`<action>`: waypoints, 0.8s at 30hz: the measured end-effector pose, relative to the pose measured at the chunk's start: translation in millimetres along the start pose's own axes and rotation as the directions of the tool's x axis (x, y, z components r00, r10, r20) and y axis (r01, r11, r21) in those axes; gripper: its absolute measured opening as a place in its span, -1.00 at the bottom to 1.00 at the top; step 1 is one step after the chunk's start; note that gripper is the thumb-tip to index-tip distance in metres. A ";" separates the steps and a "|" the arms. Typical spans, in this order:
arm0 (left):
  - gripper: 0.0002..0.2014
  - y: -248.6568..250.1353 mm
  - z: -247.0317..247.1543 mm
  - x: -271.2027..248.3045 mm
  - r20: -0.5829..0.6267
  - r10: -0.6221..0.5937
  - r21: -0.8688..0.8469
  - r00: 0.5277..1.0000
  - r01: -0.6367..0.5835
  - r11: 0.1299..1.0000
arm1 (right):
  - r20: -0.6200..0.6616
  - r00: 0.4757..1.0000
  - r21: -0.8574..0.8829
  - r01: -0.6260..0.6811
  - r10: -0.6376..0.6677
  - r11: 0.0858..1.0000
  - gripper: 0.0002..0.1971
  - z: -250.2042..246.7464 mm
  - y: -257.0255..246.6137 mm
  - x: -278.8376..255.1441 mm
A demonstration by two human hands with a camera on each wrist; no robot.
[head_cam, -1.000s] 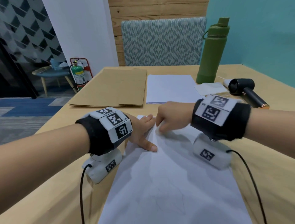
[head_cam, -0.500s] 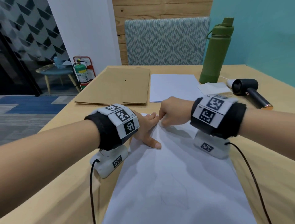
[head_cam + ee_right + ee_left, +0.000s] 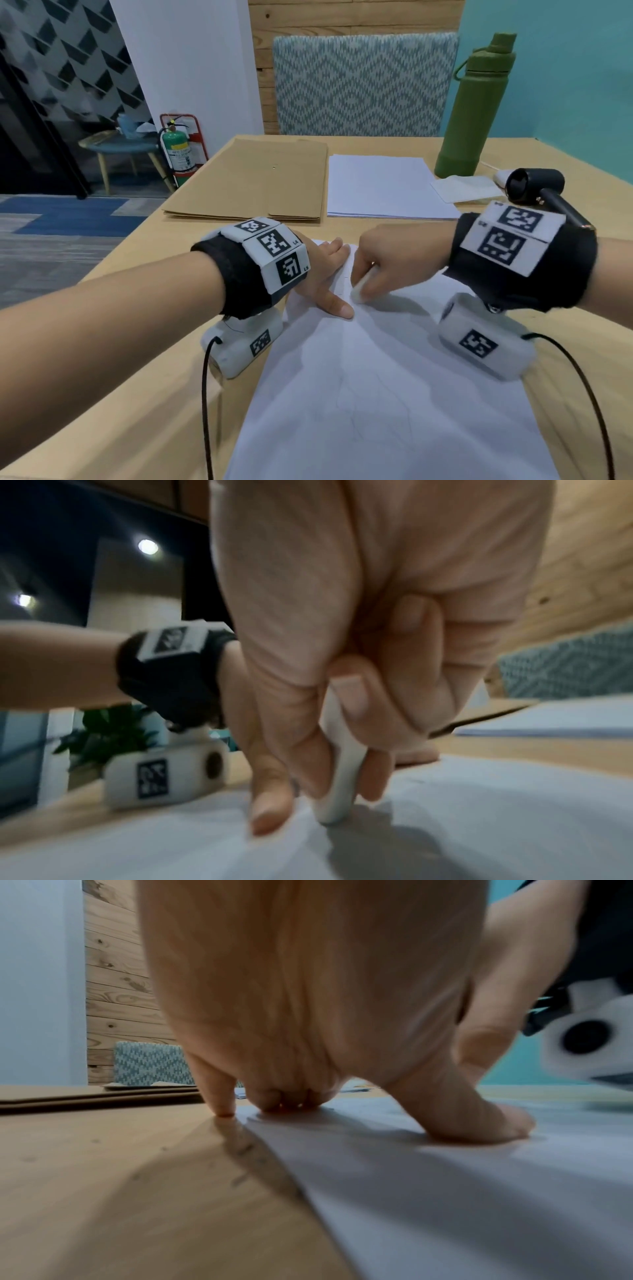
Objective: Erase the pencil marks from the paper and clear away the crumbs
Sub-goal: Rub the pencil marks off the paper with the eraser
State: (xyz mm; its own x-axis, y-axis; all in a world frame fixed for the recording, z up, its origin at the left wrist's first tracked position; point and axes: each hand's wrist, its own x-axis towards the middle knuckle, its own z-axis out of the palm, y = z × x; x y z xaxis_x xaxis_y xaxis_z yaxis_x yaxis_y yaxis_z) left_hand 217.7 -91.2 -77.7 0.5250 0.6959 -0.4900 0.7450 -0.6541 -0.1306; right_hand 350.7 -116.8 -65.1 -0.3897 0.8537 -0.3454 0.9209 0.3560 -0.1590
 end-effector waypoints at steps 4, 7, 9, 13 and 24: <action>0.00 1.1 -0.6 1.0 0.002 -0.012 0.006 1.000 0.012 1.000 | -0.124 0.989 0.015 -0.077 0.078 0.997 -0.80 -6.0 11.0 12.8; 0.00 -2.2 2.1 4.8 -0.006 0.008 -0.021 1.000 -0.009 1.000 | -0.176 0.974 0.049 -0.137 0.143 0.989 -0.78 -6.9 22.5 21.6; -0.06 -3.1 3.1 8.0 -0.042 0.032 -0.080 0.999 -0.035 0.996 | -0.168 0.974 0.066 -0.145 0.155 0.987 -0.77 -5.5 25.3 20.7; -0.16 -0.6 3.8 12.8 -0.095 0.062 -0.170 0.994 -0.077 0.982 | -0.201 0.969 0.057 -0.133 0.142 0.990 -0.74 -2.1 22.4 17.4; 0.05 -1.1 8.6 20.1 -0.050 0.058 -0.127 0.997 -0.064 0.990 | -0.188 0.980 -0.037 -0.076 0.067 0.996 -0.60 -1.0 14.1 3.8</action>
State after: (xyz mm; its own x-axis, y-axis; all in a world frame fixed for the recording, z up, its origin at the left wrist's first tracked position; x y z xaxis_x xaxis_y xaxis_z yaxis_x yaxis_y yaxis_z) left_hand 223.9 -79.1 -94.9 0.5873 0.6704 -0.4535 0.7561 -0.6543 0.0119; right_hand 362.2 -108.2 -67.7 -0.3174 0.9321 -0.1748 0.9475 0.3042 -0.0982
